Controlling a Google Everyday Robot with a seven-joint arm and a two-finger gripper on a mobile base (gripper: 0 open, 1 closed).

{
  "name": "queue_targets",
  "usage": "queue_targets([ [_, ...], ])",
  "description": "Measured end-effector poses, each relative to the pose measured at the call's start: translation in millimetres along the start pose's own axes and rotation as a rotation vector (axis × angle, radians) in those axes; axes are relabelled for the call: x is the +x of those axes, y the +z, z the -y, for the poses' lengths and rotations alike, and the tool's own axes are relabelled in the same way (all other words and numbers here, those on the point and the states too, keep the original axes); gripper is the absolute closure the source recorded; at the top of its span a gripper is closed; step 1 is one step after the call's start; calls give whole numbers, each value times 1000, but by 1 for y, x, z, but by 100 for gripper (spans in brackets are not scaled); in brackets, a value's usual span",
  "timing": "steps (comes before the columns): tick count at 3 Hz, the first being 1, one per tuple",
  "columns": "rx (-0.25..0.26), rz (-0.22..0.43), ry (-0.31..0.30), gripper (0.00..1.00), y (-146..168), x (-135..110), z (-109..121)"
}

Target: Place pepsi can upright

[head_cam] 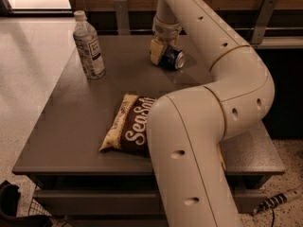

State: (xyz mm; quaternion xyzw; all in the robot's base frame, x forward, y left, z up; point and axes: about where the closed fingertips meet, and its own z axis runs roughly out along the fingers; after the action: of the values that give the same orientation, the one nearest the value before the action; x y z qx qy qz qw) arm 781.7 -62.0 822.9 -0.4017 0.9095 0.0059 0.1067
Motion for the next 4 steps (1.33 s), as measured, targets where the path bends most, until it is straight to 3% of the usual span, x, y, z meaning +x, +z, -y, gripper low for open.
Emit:
queue_targets([
  [2, 7, 16, -1, 99, 4, -6, 2],
  [4, 10, 23, -2, 100, 4, -9, 3],
])
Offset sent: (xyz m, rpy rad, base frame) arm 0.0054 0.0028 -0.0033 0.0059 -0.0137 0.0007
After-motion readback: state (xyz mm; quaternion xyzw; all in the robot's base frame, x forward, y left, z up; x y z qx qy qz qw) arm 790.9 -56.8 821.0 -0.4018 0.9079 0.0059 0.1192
